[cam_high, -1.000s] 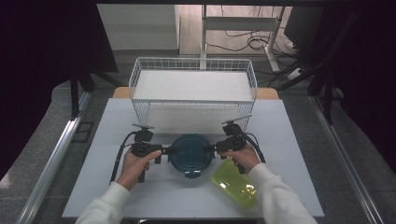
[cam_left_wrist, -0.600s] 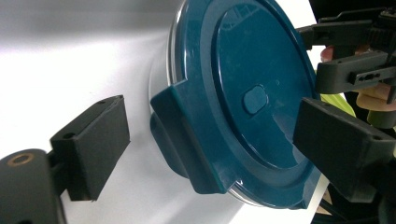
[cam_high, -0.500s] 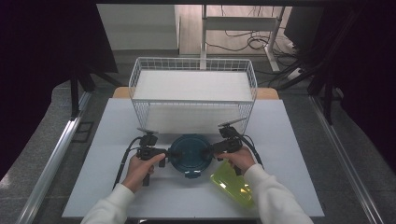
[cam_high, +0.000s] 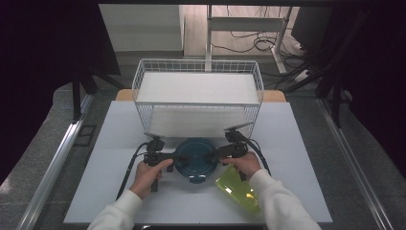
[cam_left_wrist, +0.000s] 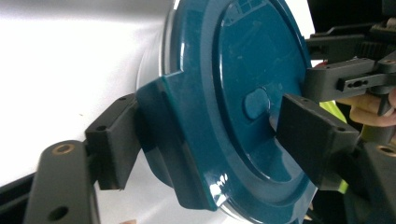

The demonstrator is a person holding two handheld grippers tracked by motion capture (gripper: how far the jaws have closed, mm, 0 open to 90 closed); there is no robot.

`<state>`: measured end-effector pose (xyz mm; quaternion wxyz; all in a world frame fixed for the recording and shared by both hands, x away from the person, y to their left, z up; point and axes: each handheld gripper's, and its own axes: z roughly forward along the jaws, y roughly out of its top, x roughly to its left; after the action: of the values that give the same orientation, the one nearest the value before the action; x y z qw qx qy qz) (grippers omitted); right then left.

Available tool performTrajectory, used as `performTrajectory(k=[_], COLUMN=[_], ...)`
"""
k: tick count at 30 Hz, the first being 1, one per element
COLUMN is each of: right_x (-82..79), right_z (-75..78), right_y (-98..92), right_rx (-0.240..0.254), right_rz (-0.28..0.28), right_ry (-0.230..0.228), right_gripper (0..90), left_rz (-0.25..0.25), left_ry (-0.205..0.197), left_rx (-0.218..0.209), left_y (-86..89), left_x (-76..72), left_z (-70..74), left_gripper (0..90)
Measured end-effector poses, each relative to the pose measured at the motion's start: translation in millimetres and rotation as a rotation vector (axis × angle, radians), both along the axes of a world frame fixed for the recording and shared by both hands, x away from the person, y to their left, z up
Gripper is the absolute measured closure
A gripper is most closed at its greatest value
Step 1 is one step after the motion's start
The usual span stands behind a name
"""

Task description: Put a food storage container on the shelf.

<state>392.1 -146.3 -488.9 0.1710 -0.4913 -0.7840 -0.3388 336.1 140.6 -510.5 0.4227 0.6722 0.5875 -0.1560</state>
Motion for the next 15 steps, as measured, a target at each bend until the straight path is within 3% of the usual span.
performTrajectory(k=[8, 15], right_x=[-4.5, -11.7], right_z=[5.3, 10.9], right_y=[-2.5, -4.0], right_rx=[0.014, 0.024], right_rz=[-0.046, -0.059], right_ry=[0.024, 0.012], right_gripper=[32.9, 34.9], left_rz=[0.003, 0.005], left_ry=[-0.015, -0.040], left_rx=[0.011, 0.021], left_y=[-1.6, -1.9], left_x=[-6.5, -11.6], left_z=[9.5, 14.2], left_gripper=[30.5, 32.8])
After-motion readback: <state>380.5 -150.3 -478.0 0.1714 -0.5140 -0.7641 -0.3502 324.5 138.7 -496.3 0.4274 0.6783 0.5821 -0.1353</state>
